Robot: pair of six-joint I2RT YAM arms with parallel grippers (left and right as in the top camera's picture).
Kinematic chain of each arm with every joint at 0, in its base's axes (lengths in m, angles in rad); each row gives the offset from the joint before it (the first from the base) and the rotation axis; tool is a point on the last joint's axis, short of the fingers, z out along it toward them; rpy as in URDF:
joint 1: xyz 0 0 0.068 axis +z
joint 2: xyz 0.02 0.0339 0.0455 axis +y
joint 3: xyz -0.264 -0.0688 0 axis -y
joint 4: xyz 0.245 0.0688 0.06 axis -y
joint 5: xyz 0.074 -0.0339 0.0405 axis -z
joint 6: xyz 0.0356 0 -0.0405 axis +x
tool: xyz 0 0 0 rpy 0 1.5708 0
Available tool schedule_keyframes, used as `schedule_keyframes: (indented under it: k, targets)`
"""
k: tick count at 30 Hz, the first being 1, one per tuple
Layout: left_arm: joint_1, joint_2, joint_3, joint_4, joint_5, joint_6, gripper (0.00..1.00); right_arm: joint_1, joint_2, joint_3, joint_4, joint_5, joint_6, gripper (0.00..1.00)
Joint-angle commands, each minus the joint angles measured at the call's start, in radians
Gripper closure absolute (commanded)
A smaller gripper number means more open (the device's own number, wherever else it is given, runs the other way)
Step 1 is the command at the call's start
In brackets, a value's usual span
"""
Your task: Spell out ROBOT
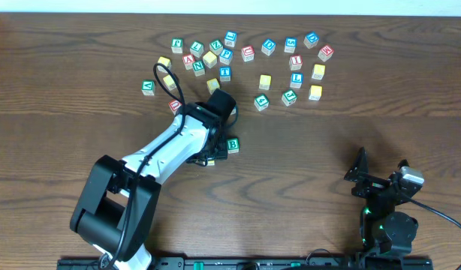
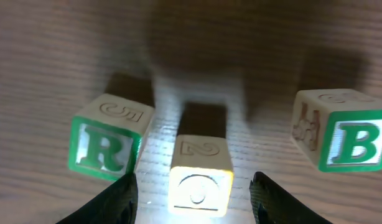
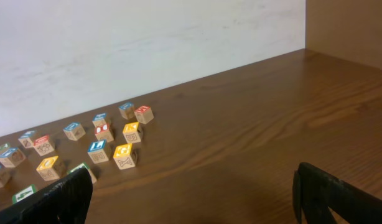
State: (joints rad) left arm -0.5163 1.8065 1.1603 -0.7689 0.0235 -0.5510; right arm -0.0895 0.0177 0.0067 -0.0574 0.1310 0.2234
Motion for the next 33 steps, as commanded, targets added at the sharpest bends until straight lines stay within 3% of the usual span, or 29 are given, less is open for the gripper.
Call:
schedule_keyframes:
  k: [1,11,14,18,33]
  targets:
    - [0.005,0.012,-0.020,0.023,0.009,0.021,0.47,-0.002,-0.005,-0.001,-0.003,0.005,0.007,0.01]
    - [0.007,0.052,-0.025,0.057,0.040,0.035,0.53,-0.002,-0.005,-0.001,-0.003,0.005,0.007,0.01]
    - [0.008,0.053,-0.024,0.060,0.042,0.035,0.64,-0.002,-0.005,-0.001,-0.003,0.005,0.007,0.01]
    - [0.008,0.052,-0.012,0.056,0.045,0.043,0.71,-0.002,-0.005,-0.001,-0.003,0.005,0.007,0.01]
    - [0.009,0.056,0.036,0.169,0.034,0.113,0.72,-0.002,-0.005,-0.001,-0.003,0.005,0.007,0.01]
